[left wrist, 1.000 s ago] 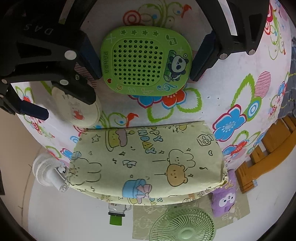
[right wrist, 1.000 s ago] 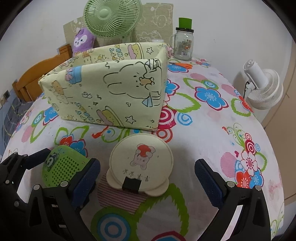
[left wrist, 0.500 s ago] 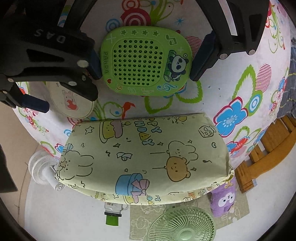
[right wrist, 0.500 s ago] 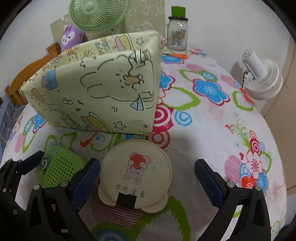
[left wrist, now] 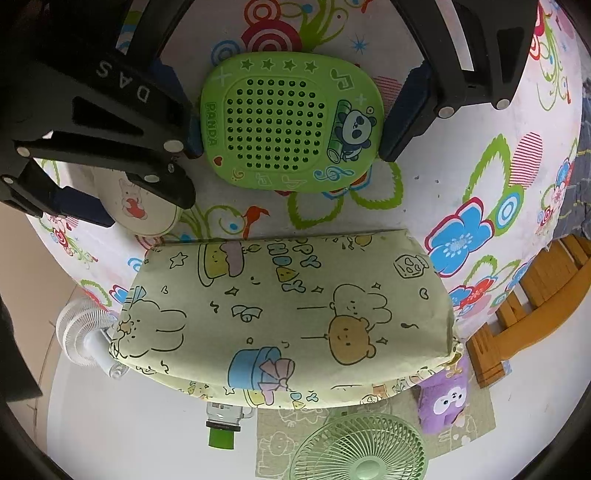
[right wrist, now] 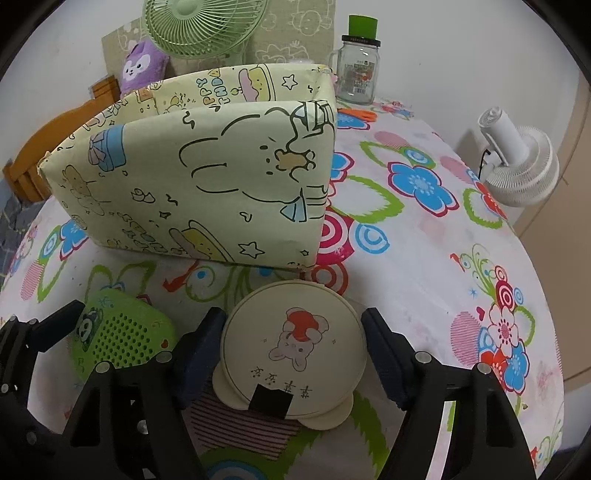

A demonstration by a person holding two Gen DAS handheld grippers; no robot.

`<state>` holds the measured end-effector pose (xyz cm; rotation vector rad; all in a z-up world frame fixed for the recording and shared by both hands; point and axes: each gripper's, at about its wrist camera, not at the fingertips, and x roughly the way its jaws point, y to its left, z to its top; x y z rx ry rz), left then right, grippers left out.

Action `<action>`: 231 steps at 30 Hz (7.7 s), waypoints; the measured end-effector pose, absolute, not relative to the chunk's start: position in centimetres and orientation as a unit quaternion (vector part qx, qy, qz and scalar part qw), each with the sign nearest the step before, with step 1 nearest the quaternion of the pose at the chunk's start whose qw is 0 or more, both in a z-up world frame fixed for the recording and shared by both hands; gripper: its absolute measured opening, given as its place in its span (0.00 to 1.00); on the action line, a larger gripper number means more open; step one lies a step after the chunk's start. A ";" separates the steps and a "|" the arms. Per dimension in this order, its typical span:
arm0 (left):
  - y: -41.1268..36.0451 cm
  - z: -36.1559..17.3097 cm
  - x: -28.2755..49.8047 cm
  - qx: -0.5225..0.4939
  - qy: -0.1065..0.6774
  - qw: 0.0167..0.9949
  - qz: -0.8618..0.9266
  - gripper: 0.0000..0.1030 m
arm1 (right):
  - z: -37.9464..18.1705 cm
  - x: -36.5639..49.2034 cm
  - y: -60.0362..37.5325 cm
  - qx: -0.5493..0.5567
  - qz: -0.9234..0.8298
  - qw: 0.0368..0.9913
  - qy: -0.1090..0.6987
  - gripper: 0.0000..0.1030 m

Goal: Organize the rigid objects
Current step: 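Close the left tool on the green speaker while the right tool grips the round compact, then lift the green speaker with the left tool while the right tool lifts the compact toward the basket, then lower the green speaker with the left tool while the right tool lowers the compact into the basket, then open both tools to release the speaker and compact, then lift out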

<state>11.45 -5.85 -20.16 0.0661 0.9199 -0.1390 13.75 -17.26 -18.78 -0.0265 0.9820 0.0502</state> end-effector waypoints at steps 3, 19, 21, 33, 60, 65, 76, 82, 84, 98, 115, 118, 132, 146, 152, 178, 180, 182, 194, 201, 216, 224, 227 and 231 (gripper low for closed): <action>-5.8 -20.0 11.1 0.030 0.443 0.893 -0.069 0.92 | -18.6 13.4 -17.0 -0.008 0.032 0.880 0.474 0.74; -5.7 -18.2 8.6 0.022 0.426 0.903 -0.060 0.92 | -16.6 10.8 -17.0 -0.006 0.039 0.891 0.452 0.74; -5.7 -17.9 8.3 0.020 0.423 0.904 -0.059 0.92 | -16.3 10.5 -17.1 -0.005 0.040 0.893 0.449 0.74; -6.0 -16.1 6.8 0.015 0.405 0.913 -0.051 0.92 | -14.1 8.4 -17.7 -0.005 0.043 0.906 0.421 0.74; -6.8 -9.1 5.5 0.020 0.346 0.936 -0.055 0.92 | -6.8 6.9 -17.9 0.003 0.058 0.934 0.352 0.74; -6.8 -8.1 5.7 0.022 0.339 0.939 -0.056 0.92 | -5.8 7.0 -17.9 0.005 0.058 0.937 0.344 0.74; -6.5 -6.7 6.6 0.027 0.330 0.942 -0.056 0.92 | -4.4 7.9 -17.8 0.008 0.053 0.942 0.330 0.74; -6.3 -6.6 7.8 0.025 0.332 0.941 -0.055 0.92 | -4.1 9.1 -17.5 0.005 0.050 0.943 0.330 0.74; -6.1 -6.6 8.1 0.025 0.333 0.941 -0.055 0.92 | -4.2 9.6 -17.4 0.007 0.050 0.942 0.330 0.75; -5.9 -7.1 12.1 0.024 0.348 0.936 -0.057 0.92 | -4.9 13.6 -17.0 0.008 0.046 0.939 0.340 0.75; -5.9 -9.0 17.4 0.028 0.374 0.925 -0.059 0.92 | -6.9 20.0 -16.9 0.014 0.035 0.931 0.364 0.74; -5.9 -9.5 18.3 0.029 0.380 0.923 -0.059 0.92 | -7.3 21.0 -16.7 0.011 0.036 0.929 0.368 0.75; -4.7 -11.3 21.1 0.024 0.405 0.913 -0.044 0.92 | -10.0 24.5 -15.1 -0.012 0.057 0.919 0.389 0.75; -4.9 -12.2 21.8 0.042 0.407 0.912 -0.037 0.92 | -10.9 25.4 -14.4 -0.017 0.088 0.912 0.401 0.84; -5.1 -12.1 21.9 0.030 0.411 0.910 -0.042 0.92 | -9.1 23.2 -14.8 -0.049 0.076 0.927 0.365 0.91; -9.3 -13.6 24.7 0.030 0.432 0.897 -0.089 0.94 | -10.1 23.2 -21.3 0.014 0.024 0.925 0.379 0.92; -9.3 -13.6 24.7 0.032 0.431 0.898 -0.085 0.94 | -10.2 23.2 -21.3 0.018 0.026 0.924 0.382 0.92; -9.3 -13.6 24.7 0.036 0.429 0.899 -0.082 0.94 | -10.4 23.2 -21.2 0.018 0.026 0.923 0.384 0.92; -8.1 -13.6 23.8 0.034 0.426 0.901 -0.071 1.00 | -10.4 22.6 -20.3 0.016 0.031 0.921 0.388 0.92; -7.2 -13.0 22.2 0.042 0.408 0.910 -0.055 1.00 | -10.3 21.4 -19.5 0.027 0.044 0.921 0.387 0.92; -6.2 -11.0 19.0 0.060 0.386 0.920 -0.036 1.00 | -8.8 18.8 -18.3 0.025 0.047 0.925 0.376 0.92; -5.3 -10.1 17.2 0.056 0.378 0.924 -0.029 1.00 | -8.2 17.4 -17.8 0.026 0.047 0.928 0.370 0.92; -4.9 -9.7 16.5 0.048 0.376 0.925 -0.029 1.00 | -7.9 16.8 -17.9 0.027 0.042 0.929 0.367 0.92; -4.2 -9.1 15.5 0.039 0.370 0.928 -0.027 1.00 | -7.4 15.9 -18.2 0.030 0.037 0.931 0.362 0.92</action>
